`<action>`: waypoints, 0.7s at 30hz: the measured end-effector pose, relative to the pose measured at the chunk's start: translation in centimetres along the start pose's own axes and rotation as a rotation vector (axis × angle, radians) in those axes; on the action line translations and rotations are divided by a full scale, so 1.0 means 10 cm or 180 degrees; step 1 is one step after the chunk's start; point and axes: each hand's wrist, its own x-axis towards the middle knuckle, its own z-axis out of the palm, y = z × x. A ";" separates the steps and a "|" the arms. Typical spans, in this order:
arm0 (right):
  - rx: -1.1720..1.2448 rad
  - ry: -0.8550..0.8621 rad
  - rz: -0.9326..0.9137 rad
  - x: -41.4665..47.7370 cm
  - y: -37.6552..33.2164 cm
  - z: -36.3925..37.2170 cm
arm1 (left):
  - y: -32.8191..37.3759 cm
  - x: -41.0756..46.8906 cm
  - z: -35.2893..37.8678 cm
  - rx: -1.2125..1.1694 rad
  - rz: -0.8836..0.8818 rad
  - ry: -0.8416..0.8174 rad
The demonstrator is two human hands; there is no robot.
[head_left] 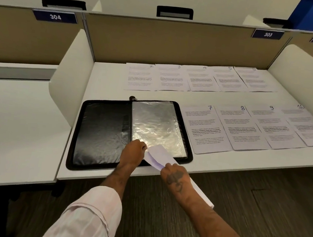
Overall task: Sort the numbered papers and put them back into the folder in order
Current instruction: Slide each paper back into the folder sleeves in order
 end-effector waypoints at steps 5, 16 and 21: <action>0.0371 0.0402 0.0261 0.28 -0.18 -0.06 | -0.02 -0.04 -0.05 0.0682 0.0567 0.0133; 0.1694 0.0358 0.0766 0.49 0.01 0.03 | 0.06 -0.03 -0.11 0.1177 0.0881 0.0133; 0.3393 0.0680 0.1293 0.43 0.29 0.17 | 0.21 0.05 0.01 0.0949 0.0996 0.0214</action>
